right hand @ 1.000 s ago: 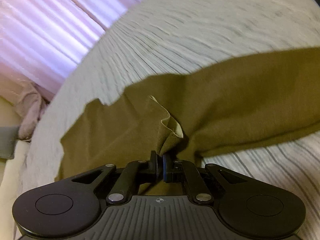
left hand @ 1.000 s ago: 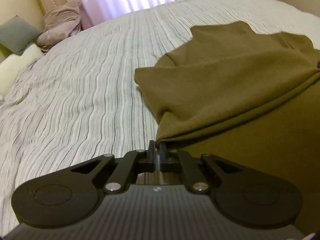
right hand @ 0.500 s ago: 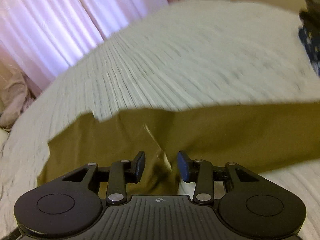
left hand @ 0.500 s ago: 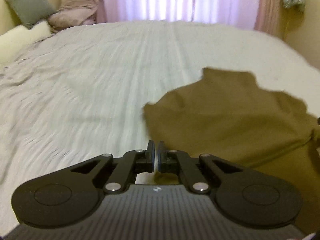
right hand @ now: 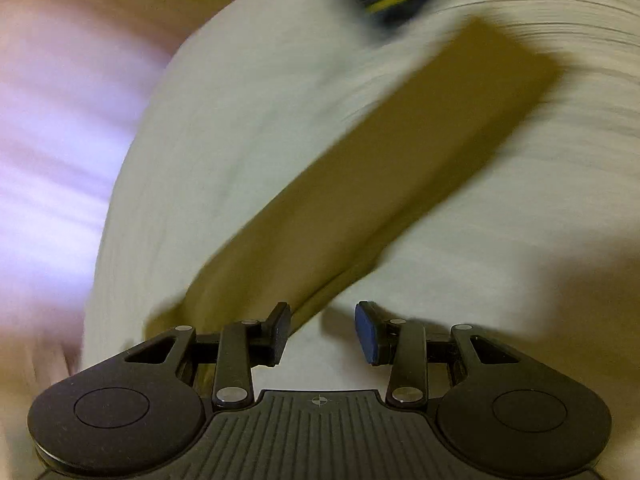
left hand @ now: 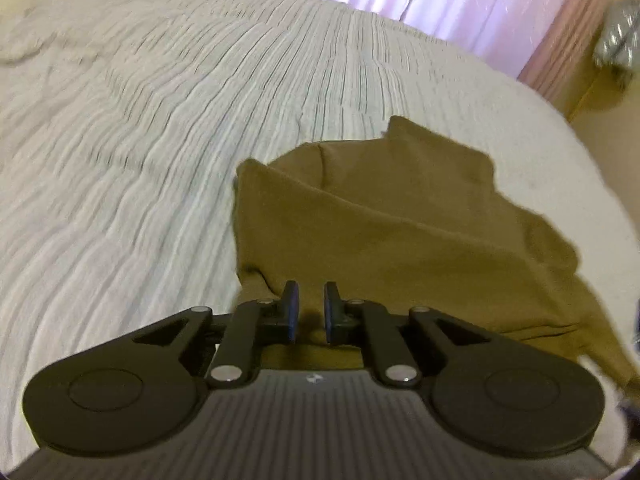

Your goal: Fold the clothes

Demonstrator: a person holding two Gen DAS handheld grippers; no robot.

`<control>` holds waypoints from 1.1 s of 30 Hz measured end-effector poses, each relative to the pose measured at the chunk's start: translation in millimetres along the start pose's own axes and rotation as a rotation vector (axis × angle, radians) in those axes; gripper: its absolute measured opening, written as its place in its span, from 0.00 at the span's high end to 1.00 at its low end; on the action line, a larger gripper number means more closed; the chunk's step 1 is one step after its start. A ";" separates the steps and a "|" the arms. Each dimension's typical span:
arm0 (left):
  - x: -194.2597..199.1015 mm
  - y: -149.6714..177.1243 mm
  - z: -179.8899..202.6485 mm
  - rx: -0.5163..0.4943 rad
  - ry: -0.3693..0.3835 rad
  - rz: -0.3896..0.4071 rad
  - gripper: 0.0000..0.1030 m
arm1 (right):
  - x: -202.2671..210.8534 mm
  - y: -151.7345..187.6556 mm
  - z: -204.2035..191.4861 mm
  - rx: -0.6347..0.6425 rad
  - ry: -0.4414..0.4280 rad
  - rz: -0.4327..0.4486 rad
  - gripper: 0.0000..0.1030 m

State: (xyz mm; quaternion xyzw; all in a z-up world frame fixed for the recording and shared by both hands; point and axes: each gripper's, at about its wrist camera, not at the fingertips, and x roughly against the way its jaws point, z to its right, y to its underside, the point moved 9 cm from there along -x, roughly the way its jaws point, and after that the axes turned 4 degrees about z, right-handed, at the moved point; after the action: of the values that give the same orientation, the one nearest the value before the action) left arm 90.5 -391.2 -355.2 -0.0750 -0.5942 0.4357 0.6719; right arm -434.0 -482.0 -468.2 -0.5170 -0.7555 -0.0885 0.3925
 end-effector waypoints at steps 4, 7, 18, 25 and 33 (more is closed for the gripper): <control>12.9 6.7 1.7 0.114 0.032 -0.017 0.91 | 12.0 -40.8 43.5 -0.191 0.001 0.106 0.62; 11.0 9.4 0.8 0.194 0.051 -0.027 0.91 | 12.3 -60.6 67.1 -0.323 -0.016 0.152 0.62; 25.8 7.5 -16.0 0.297 0.077 -0.019 0.91 | 0.7 -53.4 -63.8 0.257 0.068 0.218 0.96; 52.8 10.0 -49.9 0.406 0.065 0.009 0.91 | 31.4 151.4 -247.8 1.081 -0.363 0.159 0.96; 66.0 36.1 -77.3 0.557 0.055 -0.014 0.91 | 17.0 379.4 -197.6 1.800 -0.391 -0.104 0.20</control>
State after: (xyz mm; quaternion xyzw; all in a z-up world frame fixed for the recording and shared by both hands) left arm 133.7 -292.4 -351.0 0.1051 -0.4336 0.5754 0.6855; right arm -14.8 -405.9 -426.2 0.0119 -0.6145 0.6038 0.5076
